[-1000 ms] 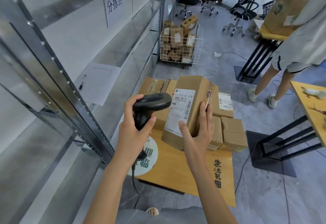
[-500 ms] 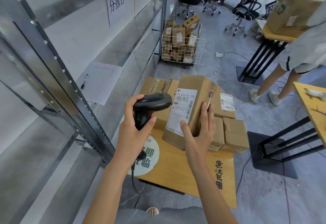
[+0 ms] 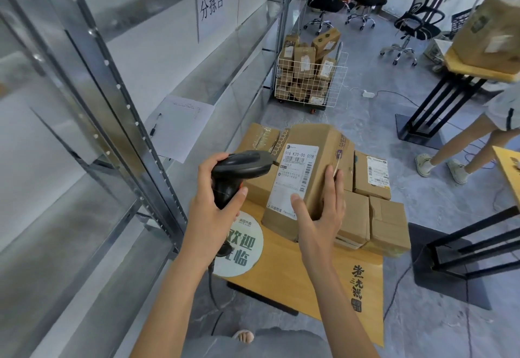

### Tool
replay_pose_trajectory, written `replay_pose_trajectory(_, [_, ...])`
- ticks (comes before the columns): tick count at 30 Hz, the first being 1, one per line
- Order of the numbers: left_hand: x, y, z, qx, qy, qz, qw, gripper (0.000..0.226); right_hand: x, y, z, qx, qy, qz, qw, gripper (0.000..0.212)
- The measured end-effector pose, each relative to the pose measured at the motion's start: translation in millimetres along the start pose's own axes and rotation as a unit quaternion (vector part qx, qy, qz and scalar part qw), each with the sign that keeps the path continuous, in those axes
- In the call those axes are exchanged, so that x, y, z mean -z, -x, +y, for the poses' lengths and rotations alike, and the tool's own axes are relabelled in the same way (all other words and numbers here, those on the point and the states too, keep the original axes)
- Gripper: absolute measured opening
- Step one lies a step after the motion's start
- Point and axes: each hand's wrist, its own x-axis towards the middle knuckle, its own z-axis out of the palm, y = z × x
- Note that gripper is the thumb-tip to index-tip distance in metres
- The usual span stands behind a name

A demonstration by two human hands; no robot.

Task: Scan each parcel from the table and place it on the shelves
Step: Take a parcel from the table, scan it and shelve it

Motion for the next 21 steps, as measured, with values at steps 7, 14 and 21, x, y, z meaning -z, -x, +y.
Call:
replay_pose_trajectory(7, [24.3,31.4,9.7,0.016,-0.027,0.100,0.994,0.064,-17.2,13.3,-7.2,0.021,-0.022,-0.092,0.995,0.080])
replay_pose_trajectory(14, [35.8,92.2,27.1,0.049,-0.068,0.240,0.967,0.067,-21.4,32.3,-18.8,0.059,-0.038,-0.223,0.972,0.080])
replay_pose_trajectory(21, [20.2,184.2,38.8,0.094,-0.095,0.395,0.909,0.065,0.7,63.7,-15.7,0.097,-0.049,-0.351,0.930,0.079])
